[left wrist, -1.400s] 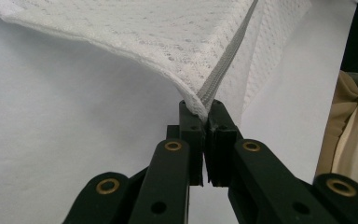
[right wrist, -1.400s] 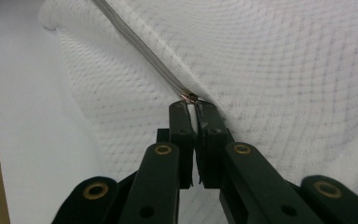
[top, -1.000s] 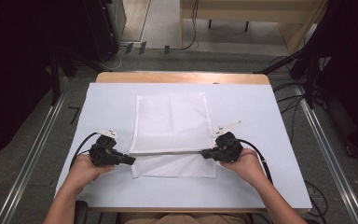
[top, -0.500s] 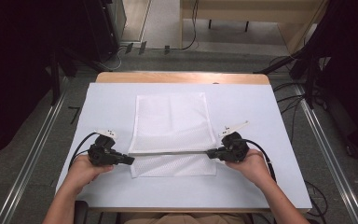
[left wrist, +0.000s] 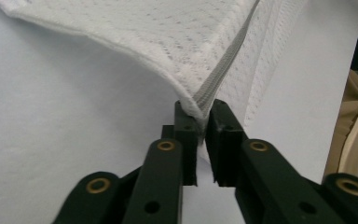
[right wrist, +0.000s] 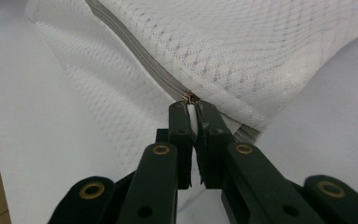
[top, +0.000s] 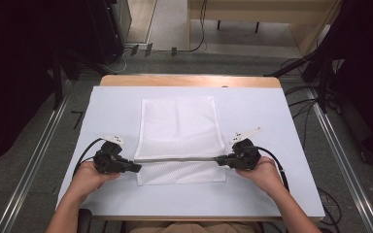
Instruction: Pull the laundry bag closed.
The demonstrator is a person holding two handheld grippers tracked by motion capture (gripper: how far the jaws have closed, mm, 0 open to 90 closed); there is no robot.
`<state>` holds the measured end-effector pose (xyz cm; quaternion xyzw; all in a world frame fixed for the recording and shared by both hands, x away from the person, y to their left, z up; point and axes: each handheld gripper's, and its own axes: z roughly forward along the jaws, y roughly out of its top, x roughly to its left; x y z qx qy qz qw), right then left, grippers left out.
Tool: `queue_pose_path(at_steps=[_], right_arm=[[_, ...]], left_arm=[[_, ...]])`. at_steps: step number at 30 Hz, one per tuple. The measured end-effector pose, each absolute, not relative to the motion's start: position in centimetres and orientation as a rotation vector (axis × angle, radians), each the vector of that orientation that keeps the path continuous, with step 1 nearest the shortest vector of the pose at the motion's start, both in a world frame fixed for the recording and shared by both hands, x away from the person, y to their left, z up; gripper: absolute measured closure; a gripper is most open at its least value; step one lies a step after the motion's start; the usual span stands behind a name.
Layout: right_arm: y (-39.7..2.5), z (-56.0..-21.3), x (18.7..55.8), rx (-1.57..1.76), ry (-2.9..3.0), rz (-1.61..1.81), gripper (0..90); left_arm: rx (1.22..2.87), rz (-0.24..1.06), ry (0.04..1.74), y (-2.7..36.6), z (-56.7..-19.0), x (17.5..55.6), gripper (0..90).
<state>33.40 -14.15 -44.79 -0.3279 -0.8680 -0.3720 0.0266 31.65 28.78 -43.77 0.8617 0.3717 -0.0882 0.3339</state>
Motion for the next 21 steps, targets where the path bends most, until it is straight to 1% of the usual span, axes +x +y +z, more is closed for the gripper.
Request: queue_pose_path(at_steps=[1, 3, 5, 8, 10, 12, 15, 17, 21], right_arm=[[-14.1, -44.8, 33.4, -1.014, -2.680, -1.151, 81.8], [-14.1, -44.9, 33.5, -1.020, -2.659, -1.157, 80.1], [-14.0, -44.8, 33.5, -1.024, -2.667, -1.159, 75.5], [-14.1, -44.7, 33.5, -1.033, -2.676, -1.183, 68.2], [-14.3, -44.6, 33.5, -1.032, -2.692, -1.206, 63.6], [-14.4, -44.4, 33.4, -1.054, -2.705, -1.224, 57.3], [-14.6, -44.4, 33.5, -1.071, -2.728, -1.264, 45.8], [-14.8, -44.3, 33.6, -1.080, -2.750, -1.268, 42.2], [-15.4, -44.3, 33.9, -1.161, -2.766, -1.283, 40.1]], left_arm=[[2.241, -0.236, 0.976, 28.8, -43.8, 31.7, 75.2], [2.227, -0.249, 0.975, 28.8, -43.7, 31.7, 70.6], [2.220, -0.233, 0.980, 28.7, -43.6, 31.6, 64.4], [2.204, -0.202, 0.976, 28.7, -43.4, 31.5, 59.6], [2.181, -0.206, 0.998, 29.0, -43.3, 31.7, 55.3], [2.159, -0.222, 1.020, 29.2, -43.3, 31.9, 50.2], [2.149, -0.186, 1.030, 29.5, -43.1, 31.9, 47.1], [2.129, -0.140, 1.035, 29.7, -43.0, 31.8, 44.5], [2.070, -0.054, 1.050, 30.3, -42.6, 31.8, 40.6]])
